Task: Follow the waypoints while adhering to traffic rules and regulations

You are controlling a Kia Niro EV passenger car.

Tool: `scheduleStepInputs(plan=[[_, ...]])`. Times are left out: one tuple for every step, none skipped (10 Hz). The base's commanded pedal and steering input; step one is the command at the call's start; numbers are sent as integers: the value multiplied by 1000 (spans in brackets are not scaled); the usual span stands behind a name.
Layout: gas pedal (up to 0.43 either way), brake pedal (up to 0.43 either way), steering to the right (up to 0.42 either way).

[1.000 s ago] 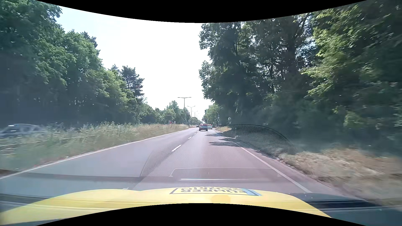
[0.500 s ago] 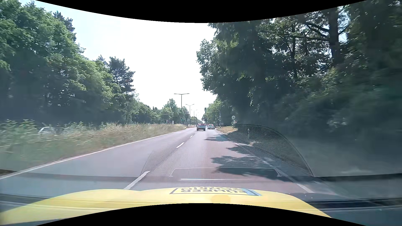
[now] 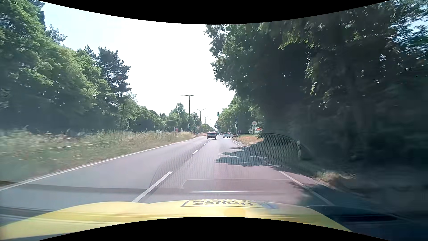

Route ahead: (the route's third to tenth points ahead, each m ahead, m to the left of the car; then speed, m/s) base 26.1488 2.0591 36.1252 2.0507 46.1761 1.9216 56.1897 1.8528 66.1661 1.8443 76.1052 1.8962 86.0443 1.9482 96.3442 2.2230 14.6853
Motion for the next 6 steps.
scheduleStepInputs(plan=[[87,0,0],[87,0,0],[87,0,0],[87,0,0],[87,0,0],[87,0,0]])
